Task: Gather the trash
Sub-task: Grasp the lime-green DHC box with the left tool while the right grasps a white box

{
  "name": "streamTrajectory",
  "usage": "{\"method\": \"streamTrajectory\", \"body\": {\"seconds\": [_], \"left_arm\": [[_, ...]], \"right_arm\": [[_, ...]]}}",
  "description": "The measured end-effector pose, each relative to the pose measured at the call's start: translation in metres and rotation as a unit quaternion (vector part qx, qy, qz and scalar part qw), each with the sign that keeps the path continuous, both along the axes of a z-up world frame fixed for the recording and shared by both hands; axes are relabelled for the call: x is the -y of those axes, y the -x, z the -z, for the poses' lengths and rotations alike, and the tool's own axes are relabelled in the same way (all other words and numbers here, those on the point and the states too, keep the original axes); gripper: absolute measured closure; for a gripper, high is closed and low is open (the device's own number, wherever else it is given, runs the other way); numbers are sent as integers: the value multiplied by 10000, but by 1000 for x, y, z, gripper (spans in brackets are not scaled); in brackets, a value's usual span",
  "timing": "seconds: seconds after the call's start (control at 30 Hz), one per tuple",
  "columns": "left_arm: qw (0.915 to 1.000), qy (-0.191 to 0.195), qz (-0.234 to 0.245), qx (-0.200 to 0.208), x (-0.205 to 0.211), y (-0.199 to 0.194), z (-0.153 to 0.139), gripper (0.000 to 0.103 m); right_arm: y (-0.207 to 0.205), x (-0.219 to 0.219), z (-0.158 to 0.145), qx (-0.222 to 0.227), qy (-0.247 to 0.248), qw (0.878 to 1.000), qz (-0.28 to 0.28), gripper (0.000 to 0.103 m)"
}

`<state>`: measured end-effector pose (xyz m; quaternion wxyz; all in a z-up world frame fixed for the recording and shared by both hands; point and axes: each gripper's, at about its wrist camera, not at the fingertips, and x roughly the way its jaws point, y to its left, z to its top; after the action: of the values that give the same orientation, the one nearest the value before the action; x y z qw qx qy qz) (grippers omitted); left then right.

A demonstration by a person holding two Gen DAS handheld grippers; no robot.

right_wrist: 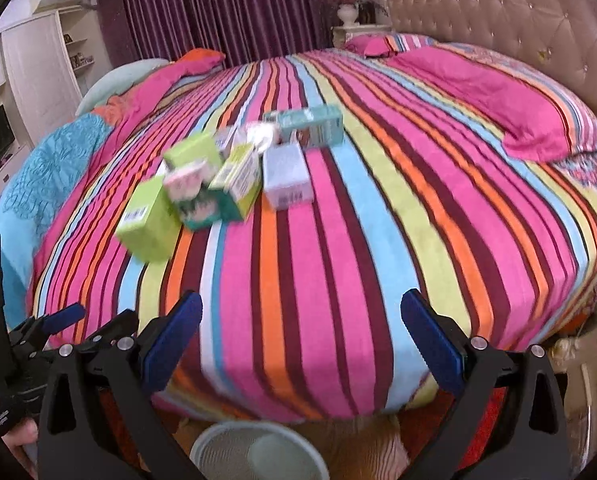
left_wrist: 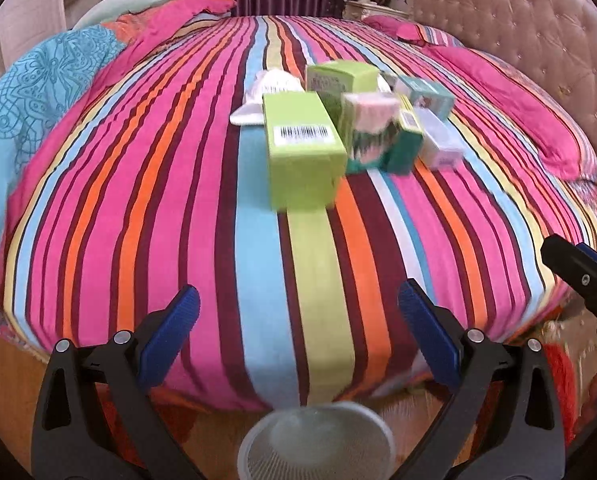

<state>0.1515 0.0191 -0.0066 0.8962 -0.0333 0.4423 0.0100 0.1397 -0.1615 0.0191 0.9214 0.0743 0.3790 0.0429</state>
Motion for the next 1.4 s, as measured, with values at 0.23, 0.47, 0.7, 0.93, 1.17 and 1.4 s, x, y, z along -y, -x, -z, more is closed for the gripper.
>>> {"method": "streamTrajectory", "body": {"seconds": [0.23, 0.47, 0.7, 0.93, 1.17, 1.4], "left_arm": [[9997, 27, -243, 91, -3, -45, 1, 7], [9993, 63, -348, 81, -6, -74, 5, 7], [9990, 70, -426, 71, -8, -96, 12, 7], [9993, -64, -369, 65, -8, -114, 15, 7], [9994, -153, -300, -7, -10, -124, 23, 14], [9998, -161, -69, -48, -8, -122, 24, 55]], "right_arm": [[-50, 5, 5, 242, 191, 9995, -94, 8], [-89, -4, 13, 267, 377, 9981, -405, 8], [-115, -14, 27, 133, 580, 9965, -591, 8], [-140, -22, 34, 66, 860, 9940, -679, 8], [-159, -28, 39, -102, 922, 9924, -811, 26], [-155, -30, 42, -327, 832, 9919, -904, 57]]}}
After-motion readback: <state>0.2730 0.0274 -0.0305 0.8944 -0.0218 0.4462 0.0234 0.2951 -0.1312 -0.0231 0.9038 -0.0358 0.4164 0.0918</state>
